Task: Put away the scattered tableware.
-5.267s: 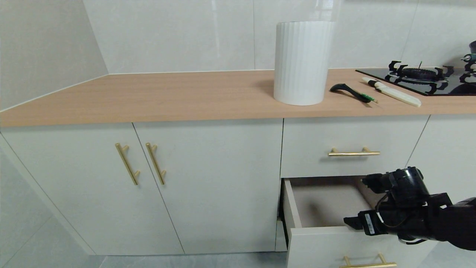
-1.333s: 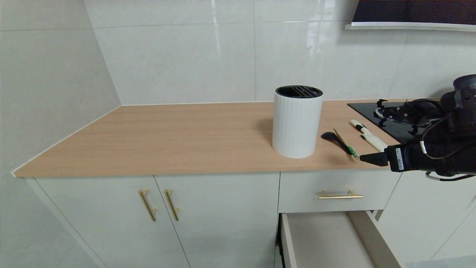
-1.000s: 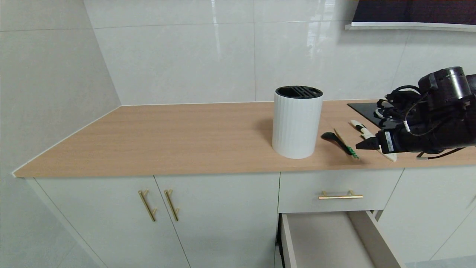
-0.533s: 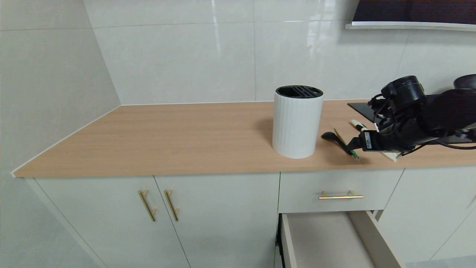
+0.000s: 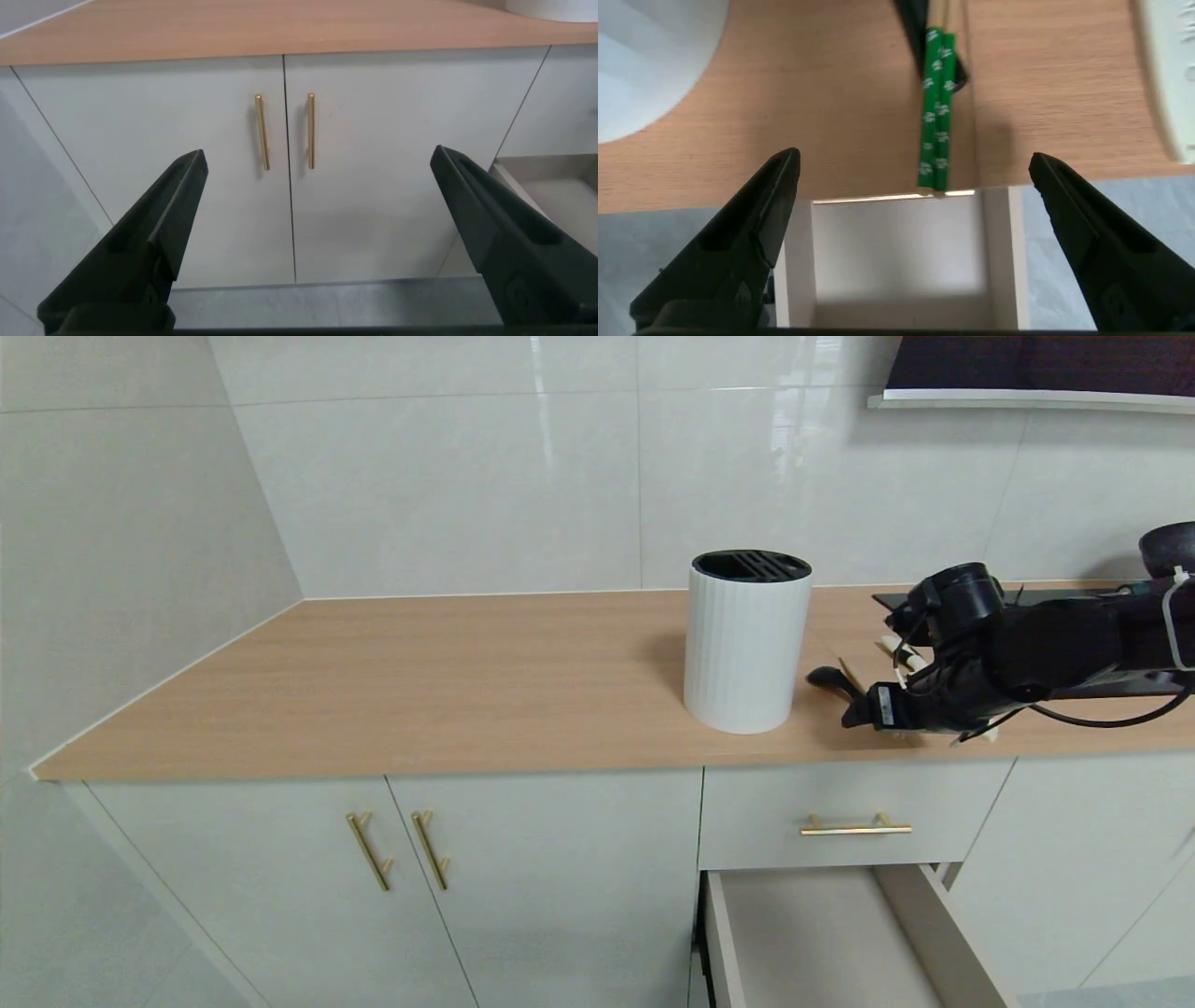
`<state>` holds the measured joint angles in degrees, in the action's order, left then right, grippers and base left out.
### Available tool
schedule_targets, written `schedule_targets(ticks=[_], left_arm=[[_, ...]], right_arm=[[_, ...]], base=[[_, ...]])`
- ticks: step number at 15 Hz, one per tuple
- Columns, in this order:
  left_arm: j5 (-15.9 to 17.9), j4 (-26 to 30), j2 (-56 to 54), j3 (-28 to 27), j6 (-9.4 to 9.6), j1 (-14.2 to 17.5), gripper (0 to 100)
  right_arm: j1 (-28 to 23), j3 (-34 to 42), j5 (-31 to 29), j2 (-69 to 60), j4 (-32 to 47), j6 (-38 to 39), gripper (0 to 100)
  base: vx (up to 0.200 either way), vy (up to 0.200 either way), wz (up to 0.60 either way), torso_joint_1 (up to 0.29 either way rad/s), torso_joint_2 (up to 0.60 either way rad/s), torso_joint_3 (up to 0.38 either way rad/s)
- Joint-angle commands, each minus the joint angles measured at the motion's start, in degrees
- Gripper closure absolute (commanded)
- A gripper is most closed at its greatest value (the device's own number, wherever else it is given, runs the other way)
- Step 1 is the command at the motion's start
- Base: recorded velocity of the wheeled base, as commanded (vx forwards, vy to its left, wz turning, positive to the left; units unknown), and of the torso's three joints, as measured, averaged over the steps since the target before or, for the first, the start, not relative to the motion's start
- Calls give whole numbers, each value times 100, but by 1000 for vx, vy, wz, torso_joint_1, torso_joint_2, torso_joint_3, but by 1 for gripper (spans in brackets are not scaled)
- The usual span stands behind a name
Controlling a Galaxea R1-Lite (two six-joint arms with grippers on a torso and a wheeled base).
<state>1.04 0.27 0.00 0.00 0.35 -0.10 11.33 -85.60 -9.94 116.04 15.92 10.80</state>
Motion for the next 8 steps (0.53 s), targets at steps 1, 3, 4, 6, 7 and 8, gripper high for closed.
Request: schedule_targets(ticks=[1, 3, 4, 6, 7, 8], left_arm=[[2, 0, 0, 0, 9, 1, 0], [2, 0, 0, 0, 0, 1, 0], [2, 0, 0, 0, 0, 1, 0], [2, 0, 0, 0, 0, 1, 0], [2, 0, 0, 0, 0, 10, 0], [2, 0, 0, 0, 0, 1, 0]], right_arm=[[1, 0, 0, 103, -72, 1, 0], [1, 0, -79, 164, -89, 1, 0], [1, -9, -123, 182, -98, 1, 0], [1, -9, -140, 199, -98, 1, 0], [-8, -9, -140, 217, -98, 1, 0], [-16, -9, -140, 226, -98, 1, 100]], base=[[0, 0, 0, 0, 0, 0], [0, 0, 0, 0, 0, 0], [0, 0, 0, 0, 0, 0], [0, 0, 0, 0, 0, 0], [0, 0, 0, 0, 0, 0], [0, 0, 0, 0, 0, 0]])
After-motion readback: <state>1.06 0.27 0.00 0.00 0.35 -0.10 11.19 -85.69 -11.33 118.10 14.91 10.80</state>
